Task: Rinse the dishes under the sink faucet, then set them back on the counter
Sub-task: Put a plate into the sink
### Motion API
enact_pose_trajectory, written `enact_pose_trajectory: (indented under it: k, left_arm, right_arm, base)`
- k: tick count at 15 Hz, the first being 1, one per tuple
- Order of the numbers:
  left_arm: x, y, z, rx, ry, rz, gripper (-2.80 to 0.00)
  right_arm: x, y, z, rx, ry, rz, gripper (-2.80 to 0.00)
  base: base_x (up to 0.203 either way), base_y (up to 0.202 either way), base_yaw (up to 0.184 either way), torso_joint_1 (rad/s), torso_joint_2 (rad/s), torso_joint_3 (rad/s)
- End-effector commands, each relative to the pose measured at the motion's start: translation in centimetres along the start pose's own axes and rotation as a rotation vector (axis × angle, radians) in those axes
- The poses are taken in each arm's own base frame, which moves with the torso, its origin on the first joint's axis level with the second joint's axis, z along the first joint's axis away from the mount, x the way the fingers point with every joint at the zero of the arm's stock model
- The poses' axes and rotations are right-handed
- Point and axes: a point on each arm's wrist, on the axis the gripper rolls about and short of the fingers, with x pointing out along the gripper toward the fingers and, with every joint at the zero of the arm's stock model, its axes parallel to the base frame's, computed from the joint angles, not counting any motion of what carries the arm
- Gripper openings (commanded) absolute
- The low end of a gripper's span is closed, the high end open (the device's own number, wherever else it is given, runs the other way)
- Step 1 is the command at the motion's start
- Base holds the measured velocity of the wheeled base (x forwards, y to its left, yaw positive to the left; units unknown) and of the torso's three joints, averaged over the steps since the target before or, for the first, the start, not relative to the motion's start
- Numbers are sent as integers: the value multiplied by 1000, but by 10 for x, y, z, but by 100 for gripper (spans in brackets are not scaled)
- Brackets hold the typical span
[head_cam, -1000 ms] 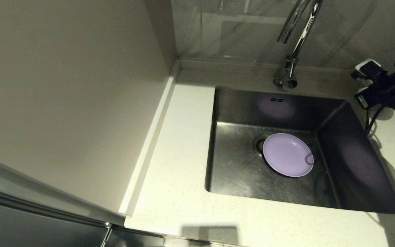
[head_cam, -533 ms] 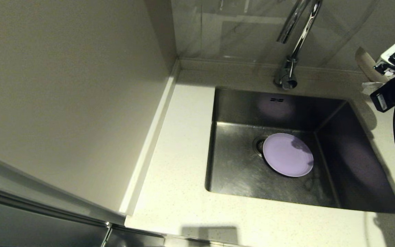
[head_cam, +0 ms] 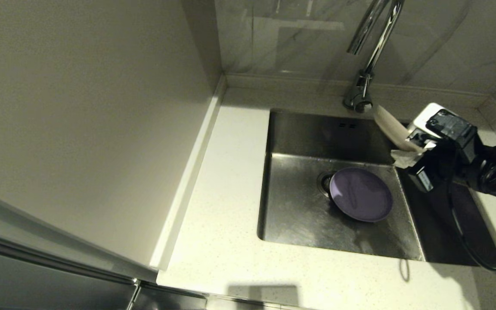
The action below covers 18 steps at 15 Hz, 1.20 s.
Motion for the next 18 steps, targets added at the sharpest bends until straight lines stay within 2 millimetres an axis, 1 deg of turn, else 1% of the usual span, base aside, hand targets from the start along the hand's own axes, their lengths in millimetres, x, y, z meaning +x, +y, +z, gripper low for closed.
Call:
enact_pose_trajectory:
  k: [1,3,5,8,11,14,18]
  left_arm:
    - [0,0,0,0,-3,0,-280]
    - [0,0,0,0,-3,0,-280]
    - [0,0,0,0,-3,0,-280]
    - [0,0,0,0,-3,0,-280]
    - [0,0,0,0,-3,-1,-280]
    - [0,0,0,1,-3,0,-280]
    - [0,0,0,0,-3,-1,-280]
  right_arm:
    - [14,35,0,-23,43,62,-280]
    - [27,62,-9,-40,52,91,-280]
    - [41,84,-14,-61,71,125,-280]
    - [63,110,-20,-81,87,119,-280]
    - [74,134,-32,-93,85,121,-280]
    - [86,152,-40,-112,123,121,-280]
    - [121,162,-36,-96,104,50,-280]
  base:
    - [0,0,0,0,0,0]
    - [0,0,0,0,0,0]
    - [0,0,0,0,0,0]
    - [0,0,0,0,0,0]
    - [0,0,0,0,0,0]
    - [0,0,0,0,0,0]
    - [0,0,0,0,0,0]
